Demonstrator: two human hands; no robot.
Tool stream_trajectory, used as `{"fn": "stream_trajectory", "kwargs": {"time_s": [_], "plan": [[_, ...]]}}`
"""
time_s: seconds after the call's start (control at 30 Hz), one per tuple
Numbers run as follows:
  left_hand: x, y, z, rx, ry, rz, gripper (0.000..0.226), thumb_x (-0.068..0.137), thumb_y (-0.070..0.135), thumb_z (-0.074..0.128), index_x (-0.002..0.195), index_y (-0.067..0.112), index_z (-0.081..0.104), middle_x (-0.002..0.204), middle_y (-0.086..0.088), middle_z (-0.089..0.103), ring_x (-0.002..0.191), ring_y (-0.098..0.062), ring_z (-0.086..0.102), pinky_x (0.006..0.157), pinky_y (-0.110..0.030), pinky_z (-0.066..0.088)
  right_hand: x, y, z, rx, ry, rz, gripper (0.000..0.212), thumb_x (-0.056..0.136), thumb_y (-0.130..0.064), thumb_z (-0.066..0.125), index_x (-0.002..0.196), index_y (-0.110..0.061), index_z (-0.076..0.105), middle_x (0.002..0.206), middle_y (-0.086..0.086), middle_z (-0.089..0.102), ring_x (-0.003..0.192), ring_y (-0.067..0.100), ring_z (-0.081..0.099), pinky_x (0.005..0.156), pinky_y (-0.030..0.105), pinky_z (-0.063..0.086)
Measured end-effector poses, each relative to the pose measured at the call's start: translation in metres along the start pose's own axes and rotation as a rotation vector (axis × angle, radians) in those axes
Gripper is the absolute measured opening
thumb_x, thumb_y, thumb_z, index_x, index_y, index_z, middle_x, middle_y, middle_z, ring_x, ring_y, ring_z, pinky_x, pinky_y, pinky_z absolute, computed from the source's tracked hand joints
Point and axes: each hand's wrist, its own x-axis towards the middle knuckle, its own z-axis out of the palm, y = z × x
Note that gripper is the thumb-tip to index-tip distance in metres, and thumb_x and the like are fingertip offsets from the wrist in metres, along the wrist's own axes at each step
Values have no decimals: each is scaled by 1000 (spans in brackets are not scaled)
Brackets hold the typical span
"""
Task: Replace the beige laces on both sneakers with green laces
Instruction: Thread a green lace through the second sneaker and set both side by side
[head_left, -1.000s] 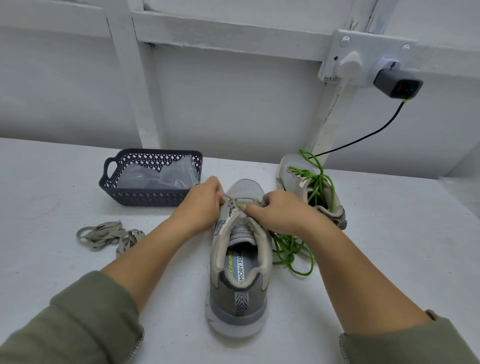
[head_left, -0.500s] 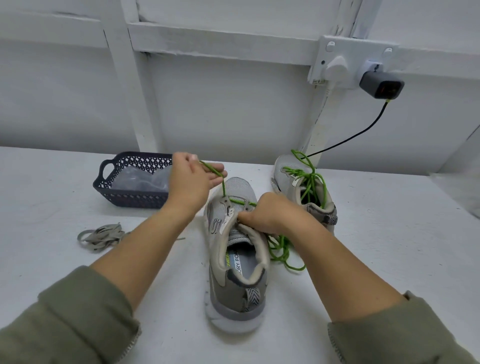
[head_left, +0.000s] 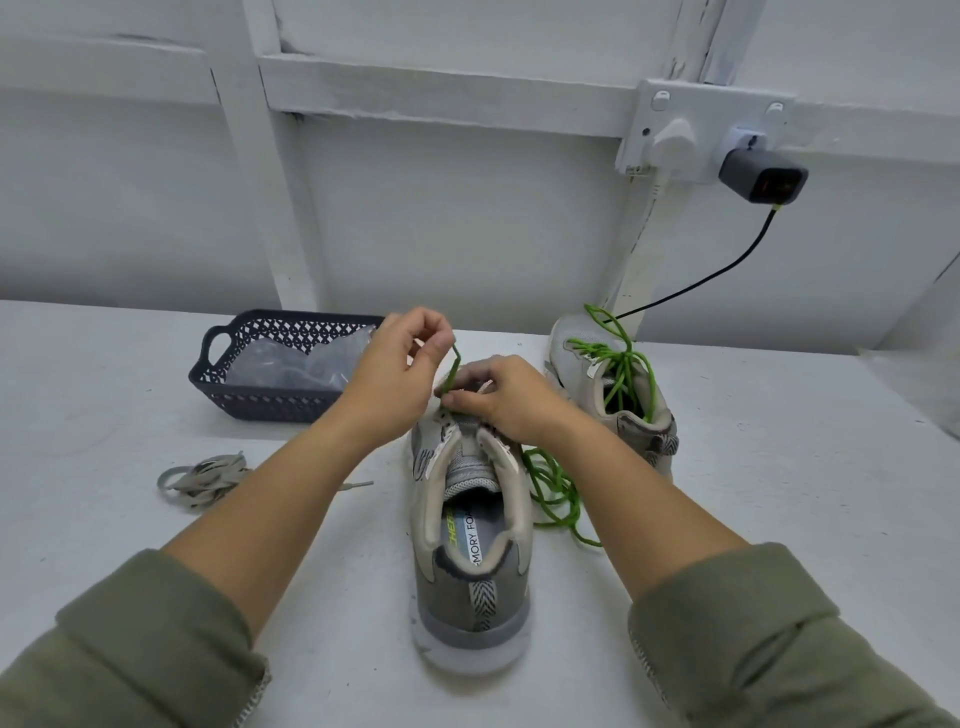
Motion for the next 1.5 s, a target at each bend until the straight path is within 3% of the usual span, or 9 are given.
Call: {"fn": "stream_trajectory", "kwargs": {"time_s": [0.1, 0.23, 0.43, 0.57, 0.73, 0.97, 1.13, 1.23, 1.5], "plan": [[-14, -18, 2, 13, -72, -169, 2, 96, 23, 55, 95, 24, 55, 94, 8, 57, 84, -4, 55, 79, -25, 43, 7, 4, 2, -64, 90, -15, 6, 90, -23, 65, 84, -22, 67, 72, -5, 63, 68, 13, 56, 71, 27, 45], [-33, -33, 14, 279, -201, -227, 44, 86, 33, 69, 125, 15, 60, 121, 0, 60, 109, -14, 60, 95, -28, 45, 8, -4, -3, -51, 52, -41, 9, 92, -20, 62, 88, -13, 67, 76, -5, 61, 66, 9, 51, 66, 24, 43], [-33, -27, 14, 289, -159, -273, 41, 77, 36, 78, 116, 29, 68, 106, 13, 60, 95, -8, 59, 85, -25, 45, 9, -23, -16, 635, 130, 180, 5, 91, -28, 65, 88, -24, 67, 87, -8, 52, 69, 10, 40, 64, 27, 38], [-22, -19, 22, 153, -35, -239, 6, 86, 21, 70, 89, 27, 72, 83, 13, 65, 74, -6, 59, 69, -18, 41, 15, -22, -18, 446, 150, 203, 22, 90, -31, 66, 108, -20, 69, 83, -9, 57, 63, 8, 39, 59, 24, 34], [-9, -15, 23, -302, 104, -375, 21, 99, 9, 49, 83, 20, 56, 92, -6, 68, 81, -18, 67, 70, -34, 57, 6, -5, -24, -194, -128, 162, 29, 92, -24, 59, 120, -28, 64, 91, -10, 59, 76, 5, 54, 73, 20, 40], [13, 12, 14, -529, 74, -357, 10, 96, 25, 57, 87, 27, 61, 90, 11, 53, 89, -5, 51, 75, -43, 54, 7, -4, -23, -232, -185, 106, 13, 91, -37, 63, 100, -32, 71, 91, -11, 65, 92, 9, 57, 83, 22, 42], [17, 3, 3, -182, 133, -270, 16, 96, 21, 57, 110, 21, 66, 100, 8, 62, 89, -8, 52, 78, -16, 45, 14, -3, -15, -201, -100, 99, 5, 88, -30, 69, 90, -25, 70, 78, -7, 64, 74, 11, 58, 71, 21, 42], [0, -17, 10, 12, -63, -427, 30, 97, 19, 56, 125, 11, 59, 115, 0, 63, 105, -14, 59, 98, -29, 46, 18, -5, -17, -205, -72, 113, 9, 93, -30, 61, 85, -25, 61, 87, -1, 69, 71, 12, 58, 73, 27, 47], [-15, -13, 29, 204, -22, -283, 4, 86, 22, 71, 88, 19, 73, 81, 6, 70, 80, -11, 66, 80, -25, 50, 18, -15, -30, 50, -47, 197, 12, 104, -27, 34, 102, -19, 43, 90, 19, 69, 72, 32, 68, 76, 40, 59]]}}
